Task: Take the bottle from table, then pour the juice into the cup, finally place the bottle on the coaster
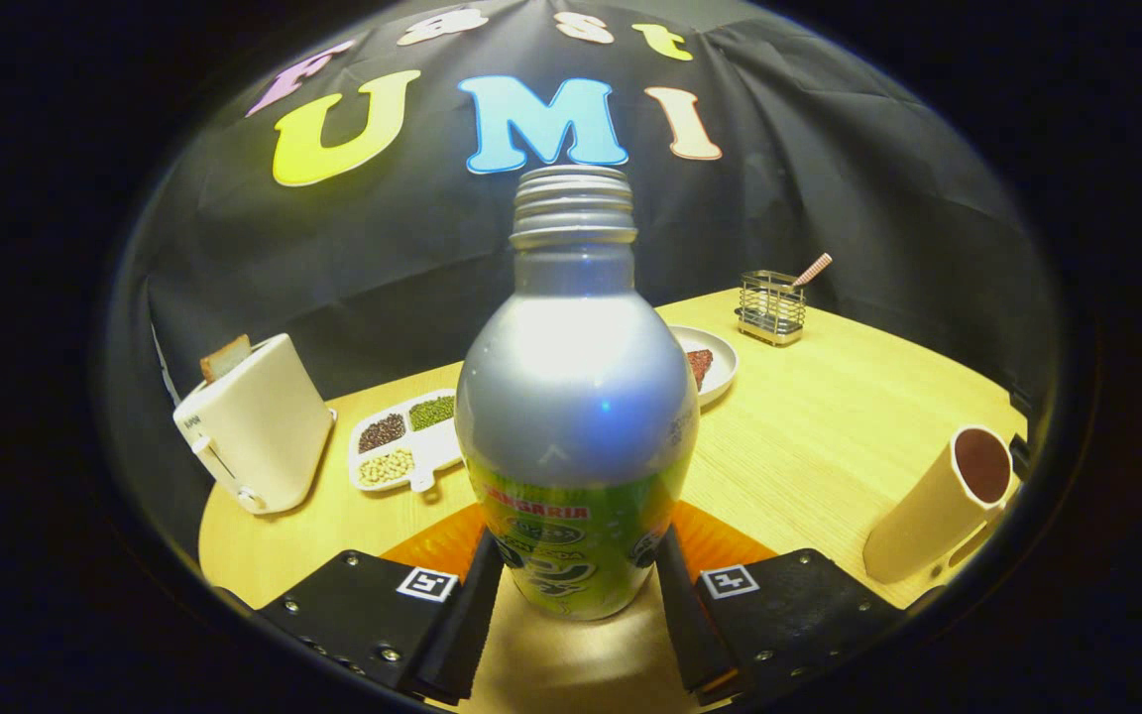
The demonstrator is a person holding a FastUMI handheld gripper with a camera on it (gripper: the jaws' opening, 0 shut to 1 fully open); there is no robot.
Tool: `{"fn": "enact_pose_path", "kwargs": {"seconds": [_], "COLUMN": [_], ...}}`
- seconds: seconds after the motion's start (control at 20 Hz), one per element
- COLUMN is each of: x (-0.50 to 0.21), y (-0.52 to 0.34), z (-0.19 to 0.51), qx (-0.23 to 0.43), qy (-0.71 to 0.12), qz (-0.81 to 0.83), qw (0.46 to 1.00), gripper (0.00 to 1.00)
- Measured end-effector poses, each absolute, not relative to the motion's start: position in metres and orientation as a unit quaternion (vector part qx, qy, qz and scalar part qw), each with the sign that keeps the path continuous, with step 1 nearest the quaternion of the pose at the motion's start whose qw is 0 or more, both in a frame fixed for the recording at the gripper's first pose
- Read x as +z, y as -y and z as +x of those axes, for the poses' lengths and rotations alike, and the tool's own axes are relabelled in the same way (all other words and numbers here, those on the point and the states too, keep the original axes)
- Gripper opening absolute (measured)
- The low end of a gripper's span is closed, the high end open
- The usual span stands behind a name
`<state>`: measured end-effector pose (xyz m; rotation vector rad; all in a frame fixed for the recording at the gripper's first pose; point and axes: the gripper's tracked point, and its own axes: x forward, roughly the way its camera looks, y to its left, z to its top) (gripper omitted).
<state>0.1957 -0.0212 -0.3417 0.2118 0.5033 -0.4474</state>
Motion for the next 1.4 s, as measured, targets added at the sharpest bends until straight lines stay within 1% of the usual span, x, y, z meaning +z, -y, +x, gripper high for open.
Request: {"fn": "enact_pose_path", "kwargs": {"seconds": [0.05, 0.3, 0.45, 0.8, 0.85, 0.95, 1.15, 1.4], "x": [-0.343, -0.350, -0.358, -0.361, -0.360, -0.361, -0.357, -0.326], "y": [0.023, 0.023, 0.025, 0.026, 0.025, 0.024, 0.024, 0.011], "z": [0.201, 0.220, 0.219, 0.217, 0.217, 0.214, 0.208, 0.193], "qx": [-0.218, -0.205, -0.206, -0.205, -0.204, -0.203, -0.199, -0.164], "qy": [-0.245, -0.241, -0.249, -0.252, -0.252, -0.255, -0.259, -0.241], "qz": [0.090, 0.066, 0.061, 0.033, 0.033, 0.034, 0.033, 0.042], "qw": [0.940, 0.946, 0.944, 0.945, 0.945, 0.945, 0.945, 0.956], "gripper": [0.76, 0.77, 0.77, 0.82, 0.85, 0.98, 0.98, 0.98]}}
